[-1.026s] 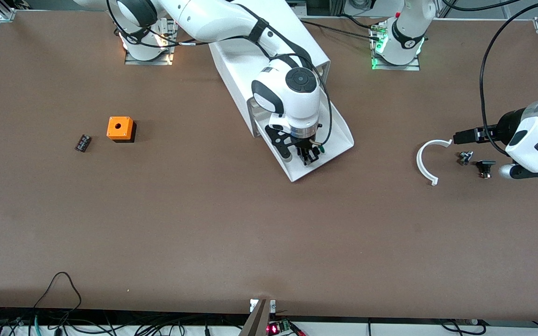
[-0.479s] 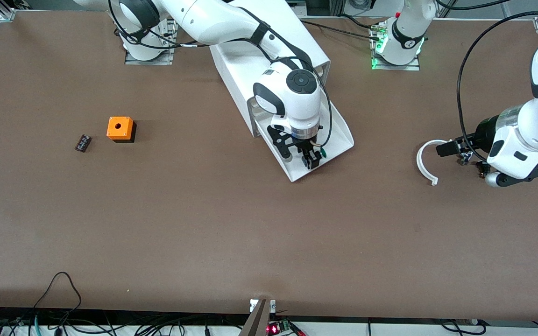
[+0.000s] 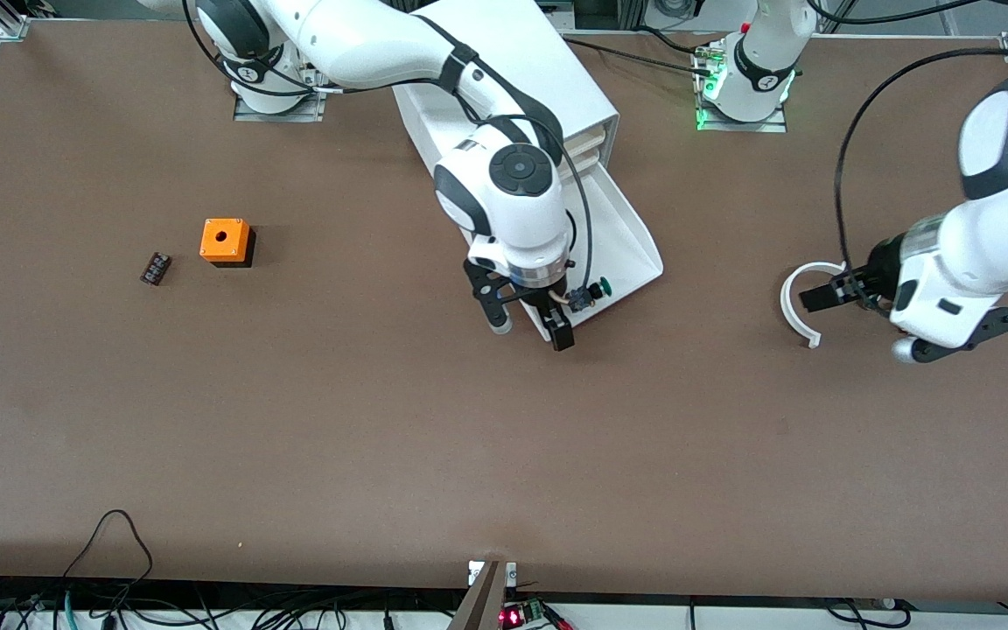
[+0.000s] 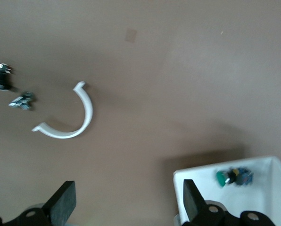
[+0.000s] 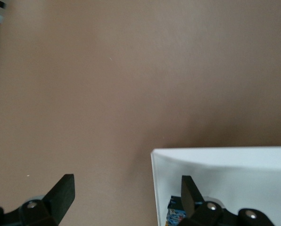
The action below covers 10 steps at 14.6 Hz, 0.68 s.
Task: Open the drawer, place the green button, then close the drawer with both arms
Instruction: 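Raise the right gripper from the drawer while the left gripper approaches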
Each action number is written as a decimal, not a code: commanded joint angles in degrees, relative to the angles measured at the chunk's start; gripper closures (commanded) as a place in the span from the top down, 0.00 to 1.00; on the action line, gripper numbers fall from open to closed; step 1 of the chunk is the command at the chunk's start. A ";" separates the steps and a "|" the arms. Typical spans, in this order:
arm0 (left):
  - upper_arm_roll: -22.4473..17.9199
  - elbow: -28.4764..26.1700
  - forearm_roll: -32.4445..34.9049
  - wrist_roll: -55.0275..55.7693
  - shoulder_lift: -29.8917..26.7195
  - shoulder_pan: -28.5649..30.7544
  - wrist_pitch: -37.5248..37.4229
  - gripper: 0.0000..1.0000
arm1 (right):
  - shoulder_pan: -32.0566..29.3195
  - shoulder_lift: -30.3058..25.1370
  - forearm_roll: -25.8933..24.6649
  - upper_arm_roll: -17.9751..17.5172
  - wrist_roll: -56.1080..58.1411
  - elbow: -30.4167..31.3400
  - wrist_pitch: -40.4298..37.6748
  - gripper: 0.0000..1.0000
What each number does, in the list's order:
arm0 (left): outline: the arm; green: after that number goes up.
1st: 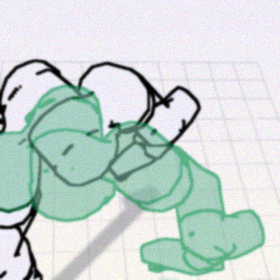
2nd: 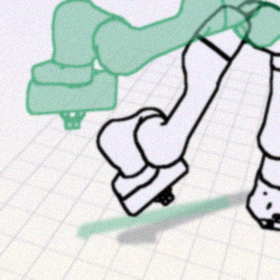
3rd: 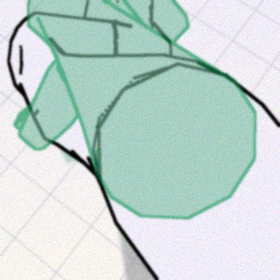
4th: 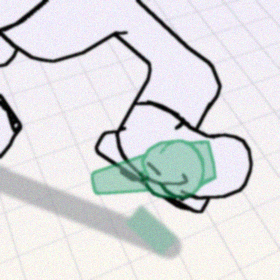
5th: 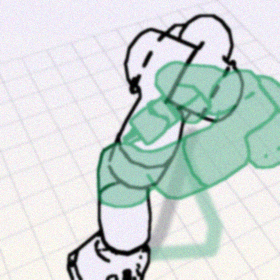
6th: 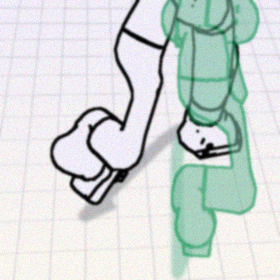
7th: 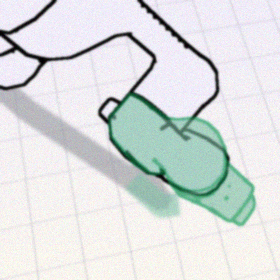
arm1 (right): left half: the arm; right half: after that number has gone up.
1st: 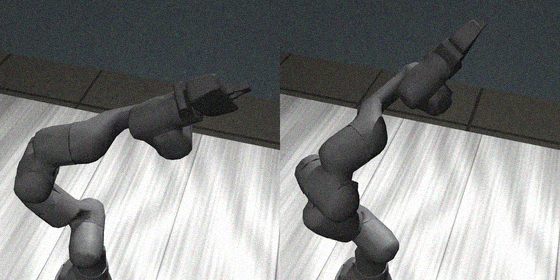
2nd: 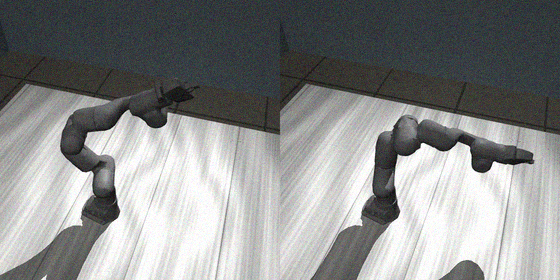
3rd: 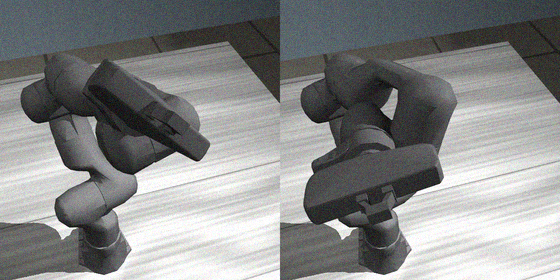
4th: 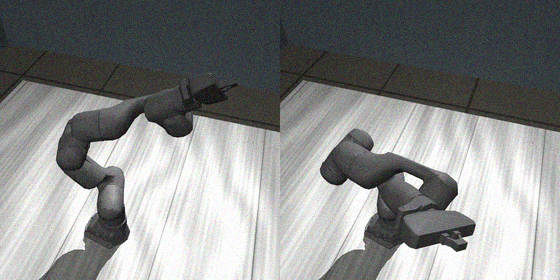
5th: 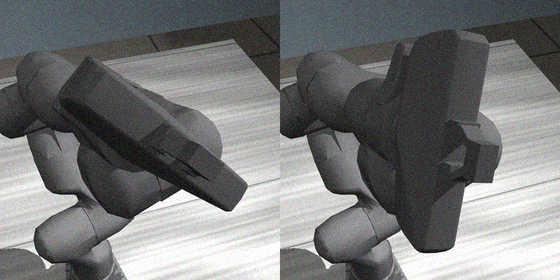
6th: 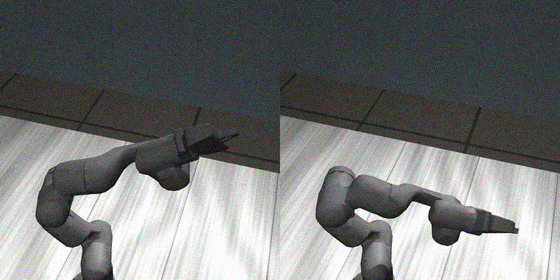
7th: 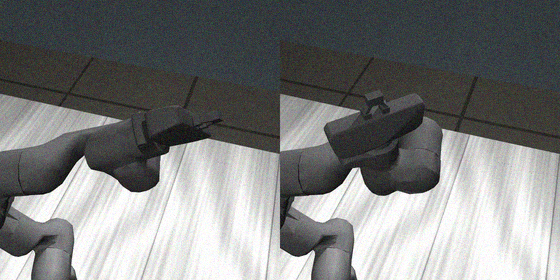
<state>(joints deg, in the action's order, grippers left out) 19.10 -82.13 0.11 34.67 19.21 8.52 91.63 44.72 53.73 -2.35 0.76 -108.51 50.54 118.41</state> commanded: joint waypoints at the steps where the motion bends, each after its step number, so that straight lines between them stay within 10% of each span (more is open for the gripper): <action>1: 3.30 -8.72 1.20 7.41 -1.81 0.10 10.20 1.00 | -2.88 -2.91 2.61 -0.85 12.91 -0.53 -4.49 1.00; 10: 5.86 -27.89 2.17 20.51 3.90 -4.91 48.35 1.00 | -14.13 -9.95 3.31 -0.32 57.52 1.14 -17.34 1.00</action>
<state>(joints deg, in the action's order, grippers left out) 24.74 -107.01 0.12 50.88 22.07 4.81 133.65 32.95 45.72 -0.15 0.89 -56.03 50.11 102.55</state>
